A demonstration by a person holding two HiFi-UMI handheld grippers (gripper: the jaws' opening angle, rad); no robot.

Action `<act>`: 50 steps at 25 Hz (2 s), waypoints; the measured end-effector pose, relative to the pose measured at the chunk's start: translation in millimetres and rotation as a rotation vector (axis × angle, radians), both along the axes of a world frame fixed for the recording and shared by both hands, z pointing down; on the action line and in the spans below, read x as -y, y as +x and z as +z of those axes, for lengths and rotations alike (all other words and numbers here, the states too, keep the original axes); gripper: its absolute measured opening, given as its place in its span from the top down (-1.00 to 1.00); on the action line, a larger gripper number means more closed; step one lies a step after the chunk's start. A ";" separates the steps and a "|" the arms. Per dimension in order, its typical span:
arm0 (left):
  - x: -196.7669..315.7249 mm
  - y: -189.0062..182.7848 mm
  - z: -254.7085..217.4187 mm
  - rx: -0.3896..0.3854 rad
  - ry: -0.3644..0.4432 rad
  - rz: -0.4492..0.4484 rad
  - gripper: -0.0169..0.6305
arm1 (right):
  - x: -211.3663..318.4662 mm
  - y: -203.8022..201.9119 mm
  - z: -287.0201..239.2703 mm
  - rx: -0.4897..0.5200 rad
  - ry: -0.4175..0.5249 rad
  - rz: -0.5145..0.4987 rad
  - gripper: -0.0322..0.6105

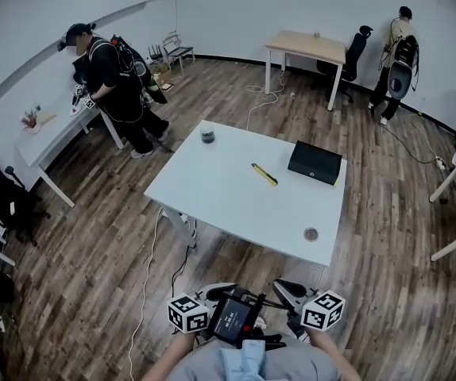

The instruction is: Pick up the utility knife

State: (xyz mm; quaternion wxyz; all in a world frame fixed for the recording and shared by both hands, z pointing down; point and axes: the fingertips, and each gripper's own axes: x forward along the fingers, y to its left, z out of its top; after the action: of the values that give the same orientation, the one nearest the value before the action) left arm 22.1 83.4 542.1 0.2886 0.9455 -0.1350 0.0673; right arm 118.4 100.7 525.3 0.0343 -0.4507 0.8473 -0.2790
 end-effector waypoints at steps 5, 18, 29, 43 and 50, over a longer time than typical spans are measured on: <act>14.3 21.2 3.5 0.002 0.005 -0.010 0.89 | 13.6 20.8 4.7 -0.010 -0.008 -0.003 0.80; 48.7 28.6 8.7 -0.016 -0.058 -0.035 0.89 | 41.2 29.2 16.8 0.012 -0.064 0.020 0.80; 135.4 23.9 1.9 -0.029 -0.059 -0.004 0.89 | 117.3 26.9 18.6 -0.005 -0.092 0.057 0.80; 222.6 -18.8 3.9 -0.082 -0.073 0.009 0.89 | 201.2 -14.1 23.2 0.008 -0.086 0.117 0.81; 235.8 -13.7 8.3 -0.085 -0.076 0.031 0.89 | 207.0 -8.1 31.4 0.021 -0.102 0.150 0.80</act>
State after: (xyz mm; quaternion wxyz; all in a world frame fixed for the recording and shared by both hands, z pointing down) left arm 8.5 -152.5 550.4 0.3287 0.9378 -0.1051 0.0365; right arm 110.4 -106.3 556.7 0.0407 -0.5111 0.7955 -0.3231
